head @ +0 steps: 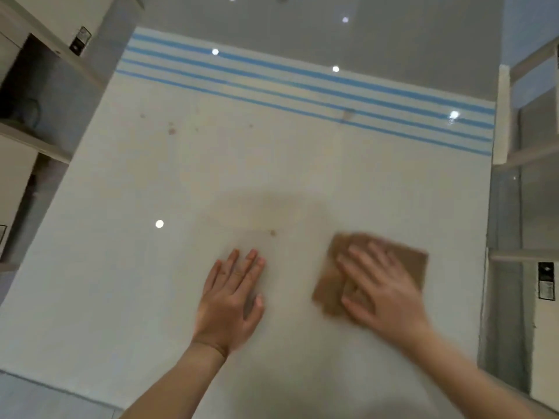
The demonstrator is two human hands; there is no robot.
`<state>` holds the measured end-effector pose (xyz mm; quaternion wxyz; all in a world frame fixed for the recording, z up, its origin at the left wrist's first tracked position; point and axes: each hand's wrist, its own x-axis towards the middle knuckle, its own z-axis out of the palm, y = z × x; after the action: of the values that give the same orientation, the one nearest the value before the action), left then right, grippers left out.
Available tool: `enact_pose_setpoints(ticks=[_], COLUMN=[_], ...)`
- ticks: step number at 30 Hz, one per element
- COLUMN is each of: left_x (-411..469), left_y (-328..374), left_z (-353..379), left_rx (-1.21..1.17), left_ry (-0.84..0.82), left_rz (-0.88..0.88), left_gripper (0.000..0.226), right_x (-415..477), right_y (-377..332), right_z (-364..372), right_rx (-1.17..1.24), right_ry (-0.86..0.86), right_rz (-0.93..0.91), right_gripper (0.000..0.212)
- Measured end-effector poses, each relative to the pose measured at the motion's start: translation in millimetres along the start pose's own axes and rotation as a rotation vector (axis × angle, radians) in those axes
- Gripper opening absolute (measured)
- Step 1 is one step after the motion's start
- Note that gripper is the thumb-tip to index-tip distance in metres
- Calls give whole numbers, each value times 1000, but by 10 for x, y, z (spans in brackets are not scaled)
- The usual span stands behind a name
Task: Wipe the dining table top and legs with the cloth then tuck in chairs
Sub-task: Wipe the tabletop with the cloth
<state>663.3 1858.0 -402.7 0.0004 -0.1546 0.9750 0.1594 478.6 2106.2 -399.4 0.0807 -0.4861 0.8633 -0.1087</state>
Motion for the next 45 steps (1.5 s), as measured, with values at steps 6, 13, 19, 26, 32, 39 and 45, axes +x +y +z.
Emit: enact_pose_setpoints(ticks=[6, 13, 19, 26, 32, 39, 45], left_x=[-5, -25, -14, -30, -18, -23, -20], left_y=[2, 4, 11, -9, 3, -5, 13], left_z=[6, 18, -6, 7, 3, 25, 8], left_rx=[-31, -13, -21, -34, -40, -25, -37], left_ry=[3, -13, -38, -10, 12, 11, 39], left_rz=[7, 17, -6, -13, -14, -6, -6], left_gripper=[61, 62, 65, 61, 60, 61, 59], right_x=[1912, 2351, 19, -1165, 278, 2020, 695], right_y=[1016, 89, -686, -151, 151, -349, -673], right_z=[-292, -77, 206, -3, -137, 112, 193], right_rx=[-9, -36, -10, -93, 19, -54, -68], right_ry=[193, 82, -42, -137, 116, 78, -17], right_rz=[607, 257, 64, 155, 720, 345, -18], right_gripper=[64, 57, 60, 57, 62, 57, 53])
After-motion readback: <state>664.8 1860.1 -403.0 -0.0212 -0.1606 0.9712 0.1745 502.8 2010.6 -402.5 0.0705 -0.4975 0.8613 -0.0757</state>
